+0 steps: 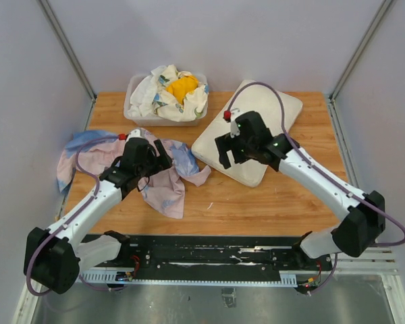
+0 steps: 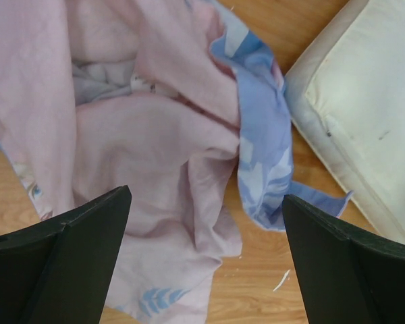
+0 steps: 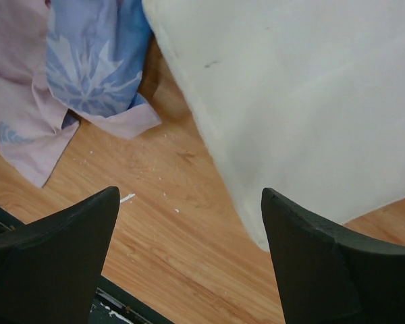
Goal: Put the pillow into the pillowcase
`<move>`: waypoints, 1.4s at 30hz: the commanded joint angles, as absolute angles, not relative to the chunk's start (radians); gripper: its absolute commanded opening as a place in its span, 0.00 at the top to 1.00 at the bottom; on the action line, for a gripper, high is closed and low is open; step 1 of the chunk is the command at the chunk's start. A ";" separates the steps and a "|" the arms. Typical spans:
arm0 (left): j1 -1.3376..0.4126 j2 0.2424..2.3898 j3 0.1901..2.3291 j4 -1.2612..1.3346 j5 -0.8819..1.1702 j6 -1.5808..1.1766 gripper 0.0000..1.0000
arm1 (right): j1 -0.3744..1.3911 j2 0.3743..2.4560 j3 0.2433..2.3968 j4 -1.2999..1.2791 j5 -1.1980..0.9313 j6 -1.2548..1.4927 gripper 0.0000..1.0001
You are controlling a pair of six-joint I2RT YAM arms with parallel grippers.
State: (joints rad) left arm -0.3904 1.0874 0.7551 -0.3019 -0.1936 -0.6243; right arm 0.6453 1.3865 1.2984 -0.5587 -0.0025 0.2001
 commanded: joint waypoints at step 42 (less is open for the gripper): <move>-0.397 0.681 0.714 -0.726 -0.439 -0.847 0.01 | 0.949 2.056 1.733 -0.562 -0.075 -0.022 0.86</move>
